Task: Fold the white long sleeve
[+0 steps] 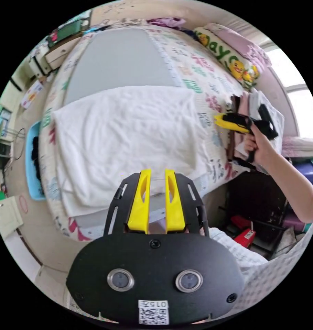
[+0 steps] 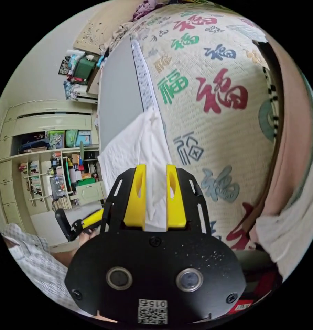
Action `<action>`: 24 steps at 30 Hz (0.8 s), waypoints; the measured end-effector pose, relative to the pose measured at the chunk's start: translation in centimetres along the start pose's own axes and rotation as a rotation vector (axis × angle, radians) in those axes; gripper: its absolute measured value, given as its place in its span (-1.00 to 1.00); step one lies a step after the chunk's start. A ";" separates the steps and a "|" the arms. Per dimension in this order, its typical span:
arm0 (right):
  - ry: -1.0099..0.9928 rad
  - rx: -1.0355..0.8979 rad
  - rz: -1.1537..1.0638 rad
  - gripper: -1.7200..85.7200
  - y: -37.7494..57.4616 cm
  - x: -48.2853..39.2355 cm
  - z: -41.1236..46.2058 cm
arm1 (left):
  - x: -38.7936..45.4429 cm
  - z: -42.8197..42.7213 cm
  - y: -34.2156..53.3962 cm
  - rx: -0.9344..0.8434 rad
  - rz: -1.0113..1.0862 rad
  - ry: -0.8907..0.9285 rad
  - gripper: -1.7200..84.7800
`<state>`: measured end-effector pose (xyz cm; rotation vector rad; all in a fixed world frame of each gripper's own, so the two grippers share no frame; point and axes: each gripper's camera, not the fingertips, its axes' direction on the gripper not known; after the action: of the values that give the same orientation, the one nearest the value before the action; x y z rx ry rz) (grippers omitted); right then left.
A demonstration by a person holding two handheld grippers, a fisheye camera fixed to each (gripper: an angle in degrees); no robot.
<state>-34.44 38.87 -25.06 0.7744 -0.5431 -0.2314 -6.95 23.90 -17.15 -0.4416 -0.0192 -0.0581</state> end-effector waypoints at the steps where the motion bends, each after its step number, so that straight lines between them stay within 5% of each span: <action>1: -0.027 0.002 -0.006 -0.73 -1.8 0.8 0.5 | 0.8 0.9 -0.7 -0.019 0.003 0.023 -0.77; 8: -0.047 -0.089 -0.003 -0.77 -9.3 3.6 5.7 | 6.7 8.4 -5.7 -0.176 -0.008 0.048 -0.78; 13: 0.100 0.013 0.002 -0.90 -11.5 3.7 4.9 | 9.8 8.7 -6.6 -0.158 0.120 -0.052 -0.83; 19: 0.024 -0.049 -0.117 -0.86 -10.7 4.2 3.2 | 11.2 8.4 -10.1 -0.271 0.119 0.014 -0.82; 24: 0.109 -0.053 -0.219 -0.78 -1.4 5.2 0.4 | 11.7 2.9 -17.0 -0.067 0.181 0.061 -0.78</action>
<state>-30.27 35.64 -23.83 0.7899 -0.3472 -0.4021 3.72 9.19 -6.94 -0.5069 0.0828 0.1060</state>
